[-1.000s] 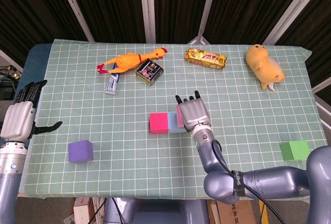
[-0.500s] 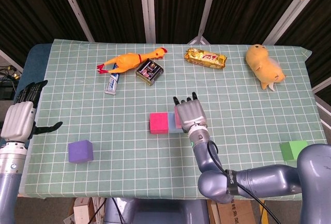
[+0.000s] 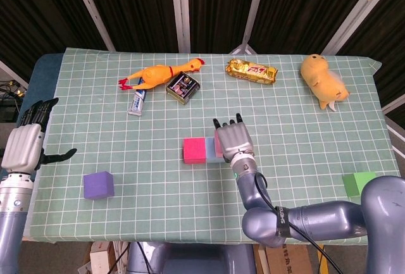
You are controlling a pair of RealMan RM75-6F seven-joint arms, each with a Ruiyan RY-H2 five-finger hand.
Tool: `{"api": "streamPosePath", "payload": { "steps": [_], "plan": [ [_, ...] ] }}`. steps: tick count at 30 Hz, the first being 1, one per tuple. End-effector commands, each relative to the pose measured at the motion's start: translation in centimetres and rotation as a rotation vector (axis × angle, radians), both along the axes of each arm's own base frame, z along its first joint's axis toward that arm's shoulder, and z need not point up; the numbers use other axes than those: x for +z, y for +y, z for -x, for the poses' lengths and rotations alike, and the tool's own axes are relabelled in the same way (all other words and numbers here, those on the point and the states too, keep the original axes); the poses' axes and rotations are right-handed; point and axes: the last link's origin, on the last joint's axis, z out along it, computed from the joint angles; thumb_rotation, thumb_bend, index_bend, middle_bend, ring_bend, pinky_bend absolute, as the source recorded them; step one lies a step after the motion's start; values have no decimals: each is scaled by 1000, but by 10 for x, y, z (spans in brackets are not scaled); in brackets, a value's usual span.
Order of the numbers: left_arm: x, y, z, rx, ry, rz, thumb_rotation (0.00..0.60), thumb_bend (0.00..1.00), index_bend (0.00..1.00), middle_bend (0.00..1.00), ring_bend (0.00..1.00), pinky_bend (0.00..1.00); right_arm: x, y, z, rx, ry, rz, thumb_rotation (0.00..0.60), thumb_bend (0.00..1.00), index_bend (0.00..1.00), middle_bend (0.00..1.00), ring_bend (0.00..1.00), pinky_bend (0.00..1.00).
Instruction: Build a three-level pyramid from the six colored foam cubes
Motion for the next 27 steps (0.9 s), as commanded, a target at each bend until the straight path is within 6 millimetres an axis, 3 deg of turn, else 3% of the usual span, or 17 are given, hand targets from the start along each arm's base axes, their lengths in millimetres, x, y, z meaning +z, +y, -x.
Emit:
{"api": "streamPosePath", "payload": {
  "steps": [1, 27],
  "plan": [
    [0, 0, 0, 0, 1, 1, 600, 87, 0, 65, 9, 71, 0, 0, 0, 2, 0, 2, 600, 365, 0, 321, 200, 0],
    [1, -1, -2, -10, -5, -1, 600, 87, 0, 65, 9, 72, 5, 1, 2, -10, 30, 3, 600, 364, 0, 320, 200, 0]
  ]
}}
